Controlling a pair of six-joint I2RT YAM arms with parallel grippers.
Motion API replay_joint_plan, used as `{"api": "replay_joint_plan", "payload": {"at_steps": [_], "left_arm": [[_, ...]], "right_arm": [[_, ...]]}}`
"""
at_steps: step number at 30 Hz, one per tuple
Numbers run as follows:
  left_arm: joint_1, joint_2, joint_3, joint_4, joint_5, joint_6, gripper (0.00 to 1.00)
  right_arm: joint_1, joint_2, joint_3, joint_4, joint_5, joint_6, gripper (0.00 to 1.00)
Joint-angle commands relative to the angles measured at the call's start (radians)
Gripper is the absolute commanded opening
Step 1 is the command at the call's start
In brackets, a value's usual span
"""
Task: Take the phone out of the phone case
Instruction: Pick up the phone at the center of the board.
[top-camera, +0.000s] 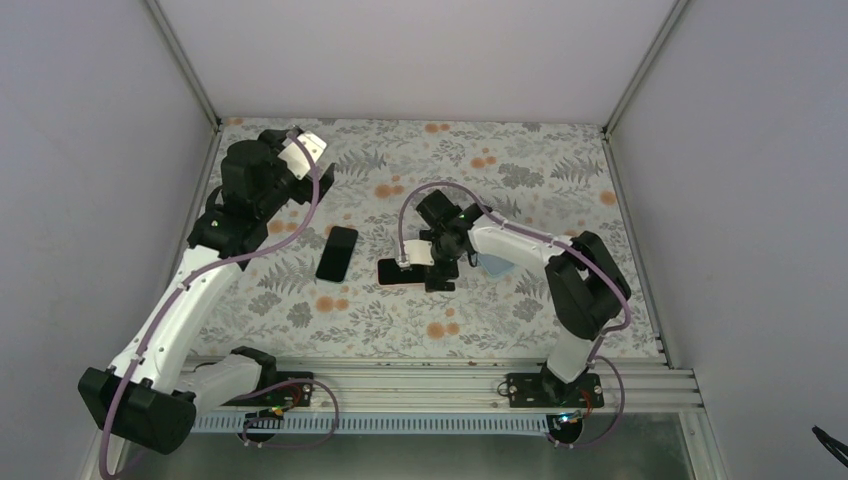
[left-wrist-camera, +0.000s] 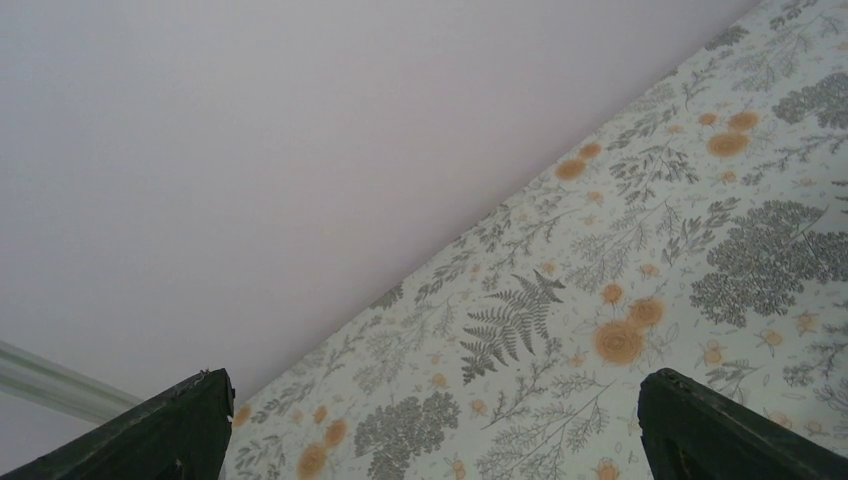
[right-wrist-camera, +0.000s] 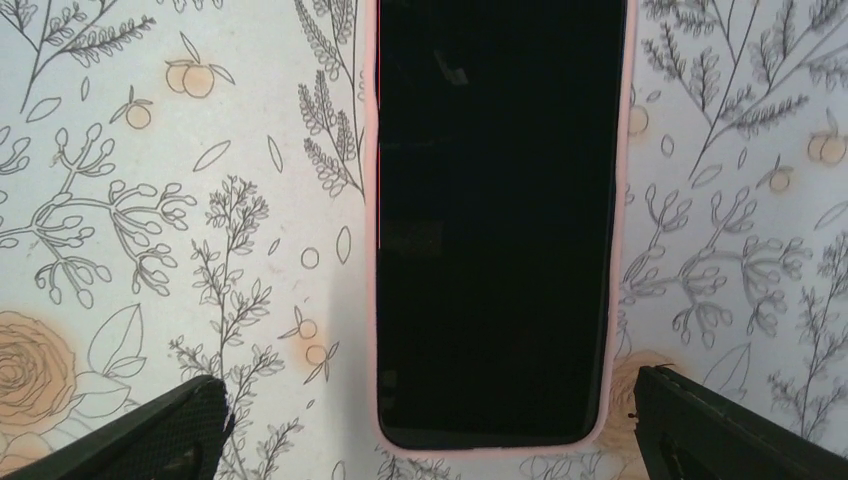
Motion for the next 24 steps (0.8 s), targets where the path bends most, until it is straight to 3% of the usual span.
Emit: {"api": "replay_joint_plan", "payload": {"at_steps": [1, 14, 24], "left_arm": [[0.008, -0.027, -0.034, 0.01, 0.022, 0.018, 1.0], [0.014, -0.023, -0.073, 0.01, 0.037, 0.034, 1.0], [0.028, -0.021, -0.102, 0.02, 0.062, 0.045, 1.0]], "right_arm": [[-0.003, 0.063, 0.057, 0.023, -0.053, -0.089, 1.0], [-0.014, 0.262, 0.275, -0.106, -0.126, -0.082, 1.0], [-0.022, 0.31, 0.255, -0.148, -0.097, -0.049, 1.0]]}}
